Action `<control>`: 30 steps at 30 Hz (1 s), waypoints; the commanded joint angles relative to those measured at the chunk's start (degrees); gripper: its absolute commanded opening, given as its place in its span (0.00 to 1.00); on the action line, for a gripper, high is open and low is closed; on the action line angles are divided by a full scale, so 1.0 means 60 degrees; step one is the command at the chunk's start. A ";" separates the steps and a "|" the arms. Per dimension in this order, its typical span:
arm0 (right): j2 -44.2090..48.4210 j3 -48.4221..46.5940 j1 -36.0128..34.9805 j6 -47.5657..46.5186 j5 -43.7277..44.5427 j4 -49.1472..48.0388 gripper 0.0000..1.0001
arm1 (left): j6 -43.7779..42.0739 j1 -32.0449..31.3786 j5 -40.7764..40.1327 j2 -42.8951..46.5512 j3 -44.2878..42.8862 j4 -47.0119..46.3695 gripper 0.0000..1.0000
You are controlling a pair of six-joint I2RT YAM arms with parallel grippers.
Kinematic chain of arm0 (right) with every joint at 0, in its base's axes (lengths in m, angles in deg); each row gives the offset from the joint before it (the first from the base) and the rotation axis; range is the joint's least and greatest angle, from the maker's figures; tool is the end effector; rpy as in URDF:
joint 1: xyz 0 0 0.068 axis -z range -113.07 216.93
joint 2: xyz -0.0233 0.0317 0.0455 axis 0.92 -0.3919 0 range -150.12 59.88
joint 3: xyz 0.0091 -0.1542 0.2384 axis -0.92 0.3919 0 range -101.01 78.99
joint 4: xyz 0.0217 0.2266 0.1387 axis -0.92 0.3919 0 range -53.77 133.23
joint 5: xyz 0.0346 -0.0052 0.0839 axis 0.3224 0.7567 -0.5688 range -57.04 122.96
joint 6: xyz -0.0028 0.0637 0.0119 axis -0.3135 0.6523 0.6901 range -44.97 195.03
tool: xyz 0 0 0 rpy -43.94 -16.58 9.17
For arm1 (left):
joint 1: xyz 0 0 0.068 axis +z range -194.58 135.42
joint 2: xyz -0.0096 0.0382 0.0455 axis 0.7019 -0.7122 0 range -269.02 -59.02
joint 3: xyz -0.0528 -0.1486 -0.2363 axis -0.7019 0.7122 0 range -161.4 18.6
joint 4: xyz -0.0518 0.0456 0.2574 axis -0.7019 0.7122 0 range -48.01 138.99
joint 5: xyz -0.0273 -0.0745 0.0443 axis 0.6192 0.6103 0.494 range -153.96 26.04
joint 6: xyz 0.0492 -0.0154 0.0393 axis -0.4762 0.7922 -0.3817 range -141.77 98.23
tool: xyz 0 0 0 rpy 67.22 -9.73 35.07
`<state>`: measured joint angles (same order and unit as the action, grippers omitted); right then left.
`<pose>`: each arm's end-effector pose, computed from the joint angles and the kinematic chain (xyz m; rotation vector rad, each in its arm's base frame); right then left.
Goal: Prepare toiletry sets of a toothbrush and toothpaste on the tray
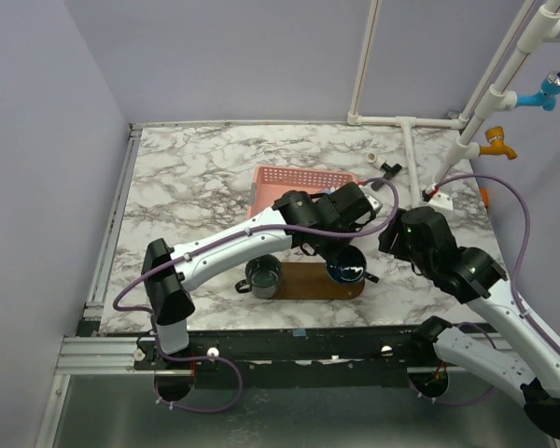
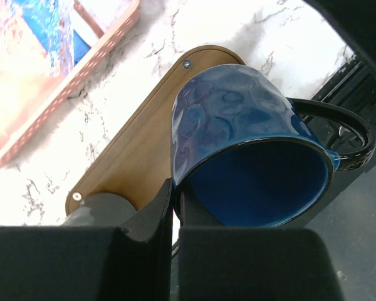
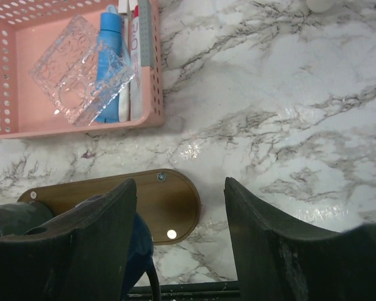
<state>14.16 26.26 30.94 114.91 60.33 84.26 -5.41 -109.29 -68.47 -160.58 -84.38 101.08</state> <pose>0.1420 0.0744 0.3229 0.3165 2.1768 0.1922 0.1706 -0.3514 0.3445 1.0504 2.4136 -0.4171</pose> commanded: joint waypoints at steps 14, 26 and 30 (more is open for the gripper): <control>0.1023 0.0571 0.0038 0.2989 0.0492 0.1428 0.61 | -0.1979 0.0628 0.2178 -0.1407 -0.1130 0.0273 0.00; 0.1552 0.0613 0.0036 0.4049 0.1255 0.2143 0.61 | -0.2003 0.0721 0.2396 -0.2400 -0.1948 0.0672 0.00; 0.1555 0.0583 0.0040 0.3952 0.1202 0.2079 0.61 | -0.1994 0.0721 0.2479 -0.2645 -0.2132 0.0847 0.00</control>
<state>23.10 29.97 30.96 137.11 64.84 95.12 -16.84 -104.70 -56.82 -175.66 -94.13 105.10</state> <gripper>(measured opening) 0.613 0.012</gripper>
